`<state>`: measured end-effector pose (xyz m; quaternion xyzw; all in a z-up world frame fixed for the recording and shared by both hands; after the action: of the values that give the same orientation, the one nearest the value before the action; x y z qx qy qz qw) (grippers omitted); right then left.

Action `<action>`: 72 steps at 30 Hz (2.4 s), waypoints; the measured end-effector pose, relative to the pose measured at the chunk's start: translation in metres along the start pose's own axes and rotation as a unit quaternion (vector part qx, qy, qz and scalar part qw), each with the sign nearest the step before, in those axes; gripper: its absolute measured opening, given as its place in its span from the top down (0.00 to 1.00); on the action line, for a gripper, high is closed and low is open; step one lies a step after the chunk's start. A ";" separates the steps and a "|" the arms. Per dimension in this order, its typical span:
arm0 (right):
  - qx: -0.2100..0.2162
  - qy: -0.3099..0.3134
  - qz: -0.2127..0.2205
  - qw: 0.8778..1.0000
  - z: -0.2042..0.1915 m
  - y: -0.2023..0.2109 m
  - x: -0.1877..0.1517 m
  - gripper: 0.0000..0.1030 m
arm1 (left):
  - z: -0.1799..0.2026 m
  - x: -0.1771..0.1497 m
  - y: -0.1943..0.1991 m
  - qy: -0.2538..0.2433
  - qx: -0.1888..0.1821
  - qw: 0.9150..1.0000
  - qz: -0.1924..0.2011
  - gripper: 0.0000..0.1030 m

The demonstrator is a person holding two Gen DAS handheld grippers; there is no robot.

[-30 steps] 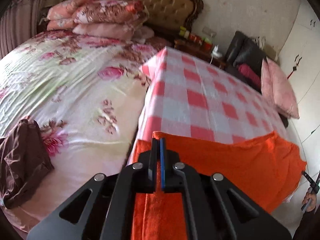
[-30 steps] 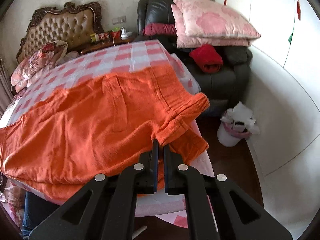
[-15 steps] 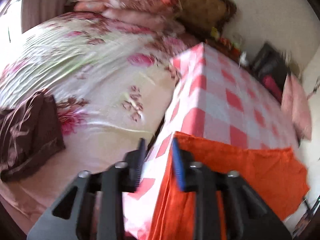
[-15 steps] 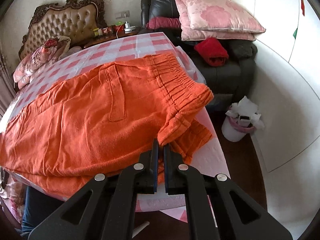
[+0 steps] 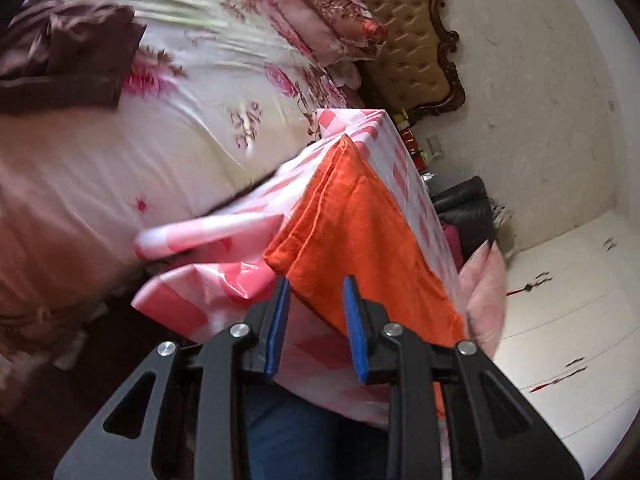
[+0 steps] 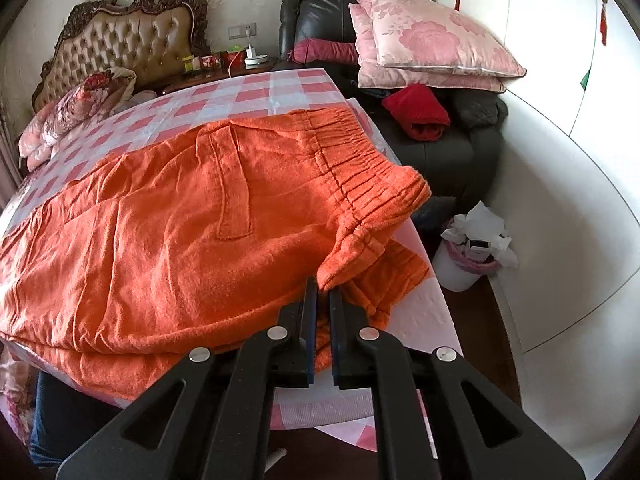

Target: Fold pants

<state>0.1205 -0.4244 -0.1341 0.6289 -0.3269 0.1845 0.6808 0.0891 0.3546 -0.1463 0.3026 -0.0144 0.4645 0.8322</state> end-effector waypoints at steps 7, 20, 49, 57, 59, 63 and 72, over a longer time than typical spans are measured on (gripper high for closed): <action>-0.001 0.004 0.001 1.000 0.000 -0.001 0.000 0.94 | 0.002 0.002 -0.006 -0.012 0.006 1.000 0.000 0.96; 0.003 -0.003 0.002 1.000 0.002 -0.001 0.001 0.94 | -0.006 0.013 0.015 0.010 0.016 0.999 0.026 0.68; 0.002 0.004 -0.003 1.000 0.000 -0.001 0.000 0.92 | -0.024 0.024 0.002 0.005 0.096 0.995 0.037 0.93; -0.013 0.020 0.002 1.000 -0.005 0.007 -0.004 0.88 | 0.045 0.077 -0.034 -0.130 0.112 0.985 0.026 0.43; -0.005 0.019 0.005 1.000 -0.004 0.012 -0.006 0.83 | 0.059 0.086 -0.057 -0.161 0.113 0.981 0.000 0.38; 0.025 -0.003 0.008 1.000 0.000 0.018 -0.007 0.79 | 0.057 0.101 -0.109 -0.184 0.159 0.968 -0.062 0.35; 0.083 -0.036 0.023 0.996 0.008 0.030 -0.002 0.97 | 0.074 0.104 -0.135 -0.223 0.186 0.952 -0.095 0.88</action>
<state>0.0978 -0.4277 -0.1134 0.6816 -0.3497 0.2039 0.6096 0.2724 0.3441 -0.1203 0.5479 -0.0839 0.2984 0.7770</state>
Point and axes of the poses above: each gripper's, at about its wrist camera, not at the fingertips, and y roughly against the way its jaws point, z to its right, x to its top, the point moved 8 cm from there along -y, roughly the way its jaws point, and after that the axes turned 2 degrees about -x, right-handed, at the moved point
